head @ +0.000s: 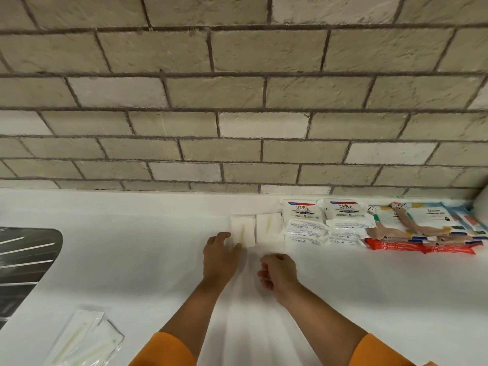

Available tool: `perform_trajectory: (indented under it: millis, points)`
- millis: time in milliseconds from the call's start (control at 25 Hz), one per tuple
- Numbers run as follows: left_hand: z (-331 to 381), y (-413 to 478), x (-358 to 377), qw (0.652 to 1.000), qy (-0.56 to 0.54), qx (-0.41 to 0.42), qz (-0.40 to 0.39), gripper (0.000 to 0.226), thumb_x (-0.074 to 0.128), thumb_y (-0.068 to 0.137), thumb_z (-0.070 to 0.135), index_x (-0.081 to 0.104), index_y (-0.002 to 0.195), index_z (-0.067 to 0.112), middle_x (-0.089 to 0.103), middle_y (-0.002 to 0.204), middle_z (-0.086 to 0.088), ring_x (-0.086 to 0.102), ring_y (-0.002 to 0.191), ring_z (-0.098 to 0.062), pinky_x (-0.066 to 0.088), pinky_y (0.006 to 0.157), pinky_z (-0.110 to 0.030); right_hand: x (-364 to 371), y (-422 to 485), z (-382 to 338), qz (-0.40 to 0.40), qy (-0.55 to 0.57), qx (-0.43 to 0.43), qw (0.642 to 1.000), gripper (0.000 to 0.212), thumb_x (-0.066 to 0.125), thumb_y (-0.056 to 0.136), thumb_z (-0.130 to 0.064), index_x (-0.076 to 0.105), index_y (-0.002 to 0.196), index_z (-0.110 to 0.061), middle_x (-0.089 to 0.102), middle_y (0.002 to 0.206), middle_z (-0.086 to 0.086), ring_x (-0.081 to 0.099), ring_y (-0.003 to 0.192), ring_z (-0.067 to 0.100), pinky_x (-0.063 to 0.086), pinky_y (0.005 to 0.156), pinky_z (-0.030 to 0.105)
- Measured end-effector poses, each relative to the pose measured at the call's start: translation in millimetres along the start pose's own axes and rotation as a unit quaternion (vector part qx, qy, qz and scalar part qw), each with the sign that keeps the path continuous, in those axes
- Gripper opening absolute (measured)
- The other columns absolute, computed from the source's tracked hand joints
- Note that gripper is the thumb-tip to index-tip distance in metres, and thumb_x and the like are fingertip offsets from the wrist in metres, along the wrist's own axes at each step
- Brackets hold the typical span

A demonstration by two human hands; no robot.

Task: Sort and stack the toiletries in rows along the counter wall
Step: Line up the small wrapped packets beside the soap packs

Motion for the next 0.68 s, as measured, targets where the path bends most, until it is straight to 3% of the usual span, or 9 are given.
perform_trajectory:
  millis: [200,280,400,520,680]
  points:
    - [-10,-56,-26,0.997,-0.075,-0.027,-0.003,0.013,0.07,0.089,0.026,0.07,0.102,0.024,0.07,0.098,0.01,0.065,0.087,-0.005,0.05,0.081,-0.023,20,-44,20,-0.09,-0.082,-0.001,0.993,0.013,0.06,0.087,0.0,0.064,0.096,-0.009,0.064,0.072,0.009,0.056,0.06,0.024,0.043,0.05,0.029]
    - [-17,-80,-39,0.994,-0.108,-0.033,0.011,0.005,0.071,0.088,0.022,0.07,0.091,0.026,0.072,0.088,0.012,0.066,0.08,0.0,0.047,0.074,-0.02,29,-61,27,-0.125,-0.096,-0.006,0.987,0.013,0.06,0.087,-0.001,0.064,0.097,-0.009,0.064,0.071,0.007,0.056,0.064,0.024,0.043,0.053,0.03]
    - [-36,-106,-62,0.992,-0.115,-0.034,0.026,0.008,0.07,0.09,0.021,0.072,0.086,0.028,0.073,0.082,0.016,0.065,0.078,0.005,0.044,0.067,-0.009,36,-80,34,-0.147,-0.102,-0.01,0.984,0.014,0.061,0.087,-0.001,0.064,0.097,-0.01,0.062,0.072,0.007,0.055,0.066,0.024,0.043,0.052,0.028]
    - [-65,-126,-86,0.997,-0.075,-0.024,-0.013,0.018,0.066,0.094,0.02,0.074,0.087,0.034,0.071,0.087,0.03,0.063,0.086,0.011,0.044,0.071,-0.003,35,-96,40,-0.153,-0.104,0.0,0.983,0.017,0.061,0.086,0.001,0.063,0.098,-0.011,0.06,0.077,0.008,0.055,0.066,0.023,0.042,0.052,0.028]
    - [-104,-147,-133,0.999,-0.02,-0.01,-0.022,0.026,0.067,0.094,0.011,0.073,0.093,0.036,0.073,0.094,0.019,0.066,0.088,0.001,0.045,0.073,-0.002,34,-114,48,-0.173,-0.124,0.008,0.977,0.018,0.065,0.086,-0.001,0.064,0.099,-0.012,0.064,0.083,0.007,0.058,0.066,0.02,0.045,0.054,0.028]
Point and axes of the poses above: each hand's wrist, its own y-axis towards the middle knuckle, its own x-axis out of the palm, z = x × y, the point moved 6 cm from there along y, towards the middle knuckle
